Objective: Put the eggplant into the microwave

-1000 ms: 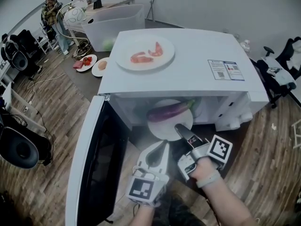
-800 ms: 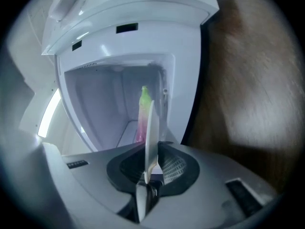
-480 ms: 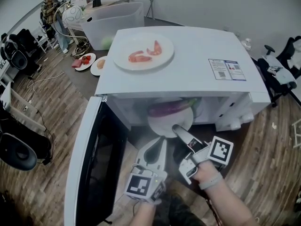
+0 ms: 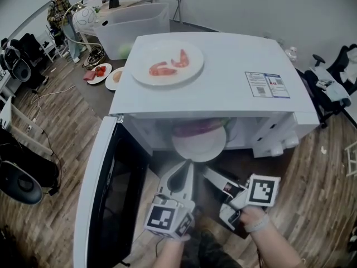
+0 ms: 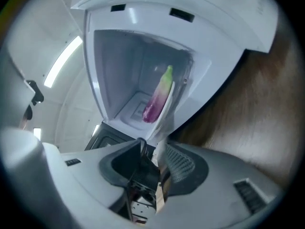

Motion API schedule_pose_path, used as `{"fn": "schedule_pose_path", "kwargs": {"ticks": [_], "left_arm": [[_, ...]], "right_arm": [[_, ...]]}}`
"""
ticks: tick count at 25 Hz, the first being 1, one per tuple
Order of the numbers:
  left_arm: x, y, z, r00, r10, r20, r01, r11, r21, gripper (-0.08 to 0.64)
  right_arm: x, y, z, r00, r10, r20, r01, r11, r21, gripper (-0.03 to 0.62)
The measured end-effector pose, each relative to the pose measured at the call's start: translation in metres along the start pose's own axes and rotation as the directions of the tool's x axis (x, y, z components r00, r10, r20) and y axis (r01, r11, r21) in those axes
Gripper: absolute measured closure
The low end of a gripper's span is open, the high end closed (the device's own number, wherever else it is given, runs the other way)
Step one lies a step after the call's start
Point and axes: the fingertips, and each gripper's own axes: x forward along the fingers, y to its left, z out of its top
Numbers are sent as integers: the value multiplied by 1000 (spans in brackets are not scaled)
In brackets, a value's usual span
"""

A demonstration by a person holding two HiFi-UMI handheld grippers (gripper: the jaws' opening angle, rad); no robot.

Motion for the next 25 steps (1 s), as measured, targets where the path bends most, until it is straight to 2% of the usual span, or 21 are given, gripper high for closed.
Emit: {"fn": "schedule_pose_path", "kwargs": {"ticks": [3,6,8,10,13,14,15,17,20,23,25], "left_arm": [[2,0,2,1000,5,6,-5,1000,-3,560],[4,0,2,1000,9,7,-9,1000,-5,558],[5,0,3,1000,13,9,-13,1000,-8,558],[7,-1,5,1000,15,14,-15,1000,-8,558],[8,-1,6,1000,19,20,-19,1000,-7,558],[9,-1,6,1000,21,22,-21,1000,-7,558],[9,-1,6,999,23,24,-23,1000,-8,558],[9,-1,6,999,27,28,-27,1000,-8,558],[9,0,6,999,30,32,-29,1000,-11,558],[9,1,7,999,34,37,-33,999,-13,558],[10,3,7,999,38,39,-37,999,-16,558]], "right_arm": [[-11,-2,-6,997,-61,-57,51,984,-171,430],[-20,-1,2,991,-129,-25,107,903,-415,587],[-24,2,9,989,-147,19,135,840,-526,589],[-25,5,17,982,-171,75,179,752,-634,589],[-24,10,23,964,-218,156,255,574,-778,589],[-23,12,24,959,-224,173,269,525,-808,589],[-22,13,23,956,-227,185,276,489,-827,589],[-19,13,22,953,-229,197,284,454,-844,589],[-15,11,21,949,-238,209,297,436,-849,589],[-13,8,22,943,-256,214,306,406,-861,589],[-11,7,24,940,-260,219,312,402,-861,589]]}}
